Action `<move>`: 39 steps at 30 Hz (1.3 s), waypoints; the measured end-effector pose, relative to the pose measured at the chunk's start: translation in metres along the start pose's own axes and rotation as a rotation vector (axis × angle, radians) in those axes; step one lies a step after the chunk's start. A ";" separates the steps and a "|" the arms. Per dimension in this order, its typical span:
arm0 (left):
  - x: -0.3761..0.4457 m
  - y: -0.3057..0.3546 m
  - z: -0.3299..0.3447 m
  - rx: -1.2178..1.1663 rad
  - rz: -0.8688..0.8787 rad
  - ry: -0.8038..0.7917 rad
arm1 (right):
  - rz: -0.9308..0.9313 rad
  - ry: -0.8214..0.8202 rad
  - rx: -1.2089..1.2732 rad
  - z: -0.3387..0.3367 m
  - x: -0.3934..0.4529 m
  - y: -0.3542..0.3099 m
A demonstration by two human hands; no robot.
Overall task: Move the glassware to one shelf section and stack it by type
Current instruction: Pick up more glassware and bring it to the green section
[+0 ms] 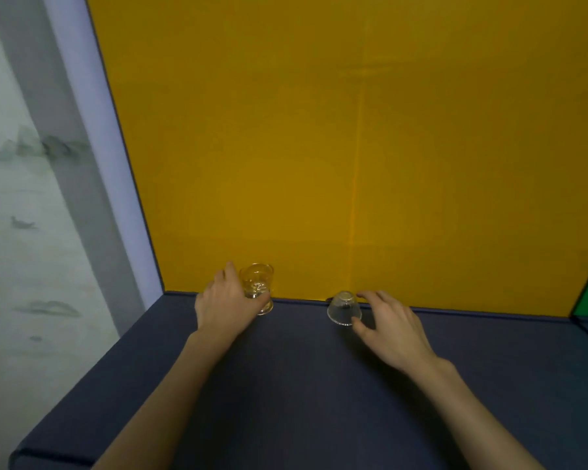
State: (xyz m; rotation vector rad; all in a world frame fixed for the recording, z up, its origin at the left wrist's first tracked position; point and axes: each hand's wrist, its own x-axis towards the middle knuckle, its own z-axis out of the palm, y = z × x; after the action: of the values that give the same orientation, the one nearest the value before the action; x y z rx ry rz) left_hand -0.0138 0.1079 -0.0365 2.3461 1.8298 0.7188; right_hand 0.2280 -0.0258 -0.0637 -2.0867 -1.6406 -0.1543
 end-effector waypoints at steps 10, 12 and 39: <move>0.032 -0.012 0.033 -0.470 -0.212 -0.133 | 0.199 -0.030 -0.027 0.024 0.011 -0.014; 0.035 -0.011 0.038 -0.518 -0.241 -0.129 | 0.243 -0.041 0.003 0.027 0.012 -0.015; 0.037 -0.017 0.059 -0.872 -0.128 -0.159 | 0.366 -0.066 0.124 0.061 0.042 -0.005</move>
State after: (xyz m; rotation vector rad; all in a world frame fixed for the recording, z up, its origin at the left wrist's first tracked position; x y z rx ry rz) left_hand 0.0016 0.1601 -0.0835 1.6405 1.2136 1.0076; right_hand 0.2231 0.0389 -0.1007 -2.2715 -1.2392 0.1353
